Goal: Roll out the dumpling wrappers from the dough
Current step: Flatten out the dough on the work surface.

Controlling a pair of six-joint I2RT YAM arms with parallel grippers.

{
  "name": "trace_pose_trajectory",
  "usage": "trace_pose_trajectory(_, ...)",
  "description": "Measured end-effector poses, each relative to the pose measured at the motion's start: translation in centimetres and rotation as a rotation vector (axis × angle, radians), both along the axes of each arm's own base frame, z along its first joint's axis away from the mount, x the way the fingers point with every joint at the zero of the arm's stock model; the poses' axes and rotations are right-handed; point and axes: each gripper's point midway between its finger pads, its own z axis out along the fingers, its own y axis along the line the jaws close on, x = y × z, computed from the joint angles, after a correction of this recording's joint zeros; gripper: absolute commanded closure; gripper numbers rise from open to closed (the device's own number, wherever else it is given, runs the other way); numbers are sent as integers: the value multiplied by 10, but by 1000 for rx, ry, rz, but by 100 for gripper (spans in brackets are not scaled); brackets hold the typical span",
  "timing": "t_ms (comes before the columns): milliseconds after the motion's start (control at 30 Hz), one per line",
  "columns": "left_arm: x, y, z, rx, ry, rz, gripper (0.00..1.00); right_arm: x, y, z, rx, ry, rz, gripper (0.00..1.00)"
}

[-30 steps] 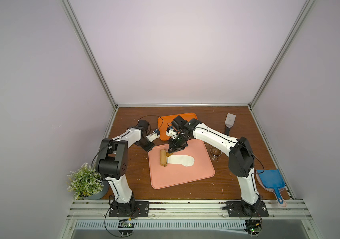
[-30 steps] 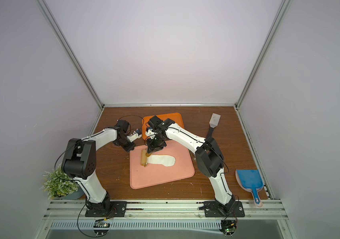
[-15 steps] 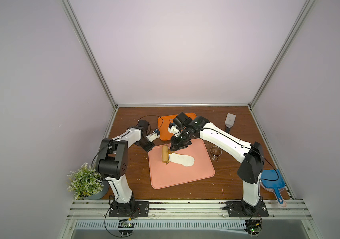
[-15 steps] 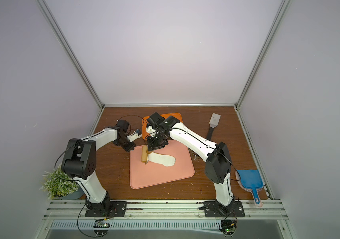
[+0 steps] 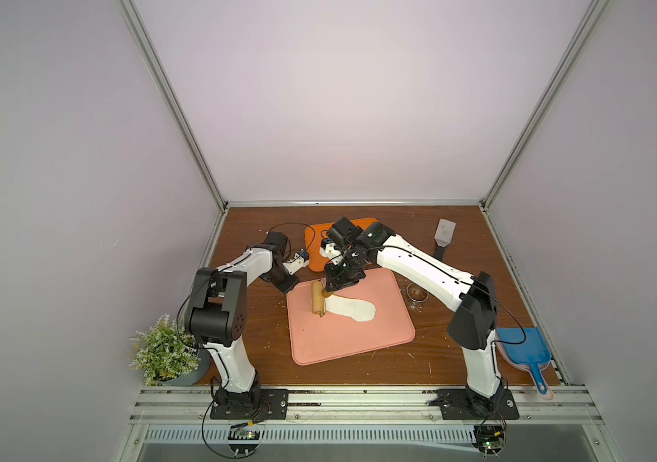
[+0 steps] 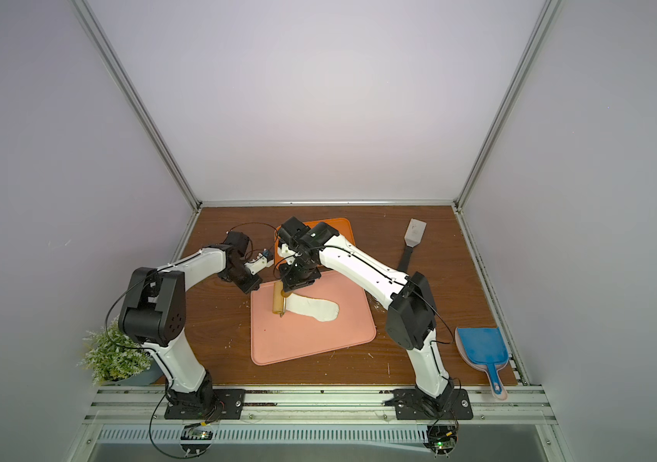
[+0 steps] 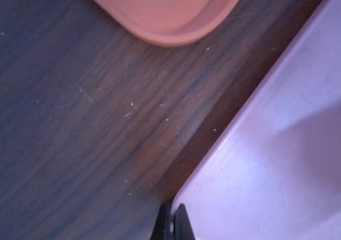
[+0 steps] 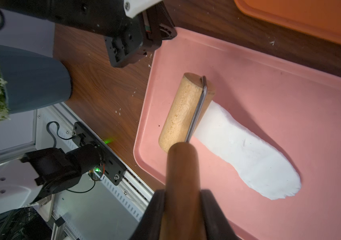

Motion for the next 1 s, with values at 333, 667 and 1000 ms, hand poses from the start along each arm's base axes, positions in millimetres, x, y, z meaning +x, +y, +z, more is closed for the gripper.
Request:
trace_pose_trajectory(333,0,0,0,0,1,0,100,1,19,-28,-142,-100,95,100)
trace_pose_trajectory(667,0,0,0,-1,1,0,100,-20,32,-25,-276,-335,177,100)
trace_pose_trajectory(1000,0,0,0,-1,1,1,100,-33,35,-23,-306,-430,237,100)
